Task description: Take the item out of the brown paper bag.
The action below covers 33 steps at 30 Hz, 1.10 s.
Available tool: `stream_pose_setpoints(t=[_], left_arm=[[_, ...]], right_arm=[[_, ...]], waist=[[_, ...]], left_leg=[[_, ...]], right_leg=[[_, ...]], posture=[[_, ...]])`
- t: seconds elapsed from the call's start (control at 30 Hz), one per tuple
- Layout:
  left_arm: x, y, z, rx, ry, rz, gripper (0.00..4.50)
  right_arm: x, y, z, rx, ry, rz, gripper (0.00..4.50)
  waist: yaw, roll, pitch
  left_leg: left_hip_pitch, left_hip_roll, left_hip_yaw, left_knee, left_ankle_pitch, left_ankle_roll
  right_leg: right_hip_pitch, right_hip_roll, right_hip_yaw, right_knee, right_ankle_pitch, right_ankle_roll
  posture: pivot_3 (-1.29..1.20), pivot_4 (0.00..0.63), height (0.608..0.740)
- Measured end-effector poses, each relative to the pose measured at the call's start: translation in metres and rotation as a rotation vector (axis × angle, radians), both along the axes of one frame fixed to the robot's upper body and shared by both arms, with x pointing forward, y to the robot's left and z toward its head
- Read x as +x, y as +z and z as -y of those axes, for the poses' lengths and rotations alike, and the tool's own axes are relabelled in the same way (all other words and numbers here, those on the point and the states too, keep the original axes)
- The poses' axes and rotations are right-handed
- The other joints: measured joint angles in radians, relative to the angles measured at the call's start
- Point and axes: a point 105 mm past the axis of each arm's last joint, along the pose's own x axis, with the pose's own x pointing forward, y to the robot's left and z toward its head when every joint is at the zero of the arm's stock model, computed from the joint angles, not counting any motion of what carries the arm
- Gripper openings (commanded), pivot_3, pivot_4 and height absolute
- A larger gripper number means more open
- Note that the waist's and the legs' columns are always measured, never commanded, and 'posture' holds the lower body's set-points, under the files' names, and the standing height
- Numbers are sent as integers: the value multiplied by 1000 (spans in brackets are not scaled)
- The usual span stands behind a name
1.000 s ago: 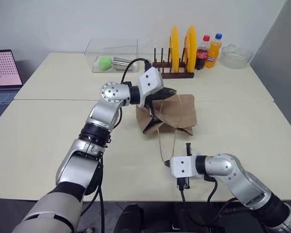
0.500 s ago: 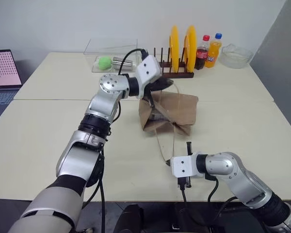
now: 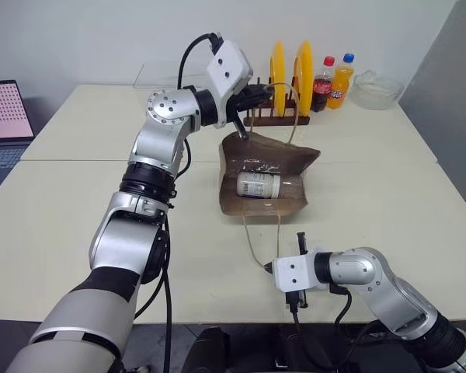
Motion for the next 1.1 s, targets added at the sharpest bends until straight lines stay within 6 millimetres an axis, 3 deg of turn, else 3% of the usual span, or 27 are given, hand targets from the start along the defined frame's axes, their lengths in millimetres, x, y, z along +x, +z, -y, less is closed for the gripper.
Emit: stream_pose_setpoints(t=[0.13,0.23,0.53,0.63,0.77,0.87,0.93,1.1], left_arm=[[-11,-8,1,16,-77,-16,0],[-18,-14,-2,32,-112,-32,0],[-32,-14,-3,33,-172,-40,0],[-33,-17,-4,23,-179,-58,0],[-35,-11,-5,-10,-190,-63,0],[-34,-7,-7,-38,-182,-70,0],[-33,-5,-8,-53,-172,-72,0],[-33,-1,-9,-67,-167,-72,0]], right_arm=[[6,5,-1,59,-48,-19,902],[10,13,8,101,-110,-52,1963],[-12,78,31,313,-182,-264,1963],[-14,109,25,439,-153,-303,1963],[4,141,12,544,-153,-237,1963],[25,141,4,528,-203,-165,1963],[44,133,-10,466,-226,-89,2340],[68,101,-33,327,-241,7,3987]], waist=[[-3,0,0],[-2,0,0],[-1,0,0],[-4,0,0],[-4,0,0],[-4,0,0],[-5,0,0],[-7,0,0]], left_leg=[[0,0,1,0,2,-3],[0,0,1,0,2,-3],[0,0,0,1,0,1],[0,0,0,1,0,1],[0,0,0,1,0,1],[-1,0,0,1,-1,1],[-1,0,0,1,-1,1],[-2,0,1,0,0,1]], right_leg=[[-1,0,1,2,0,0],[-1,0,1,2,0,0],[-1,0,0,2,0,0],[-1,0,0,3,0,0],[-1,0,0,3,0,0],[-1,0,0,3,0,0],[-2,0,1,3,0,0],[-3,0,1,3,3,-5]], posture=[[0,150,740],[0,150,740],[0,150,740],[0,150,740],[0,150,740],[0,150,740],[0,150,740],[0,150,740]])
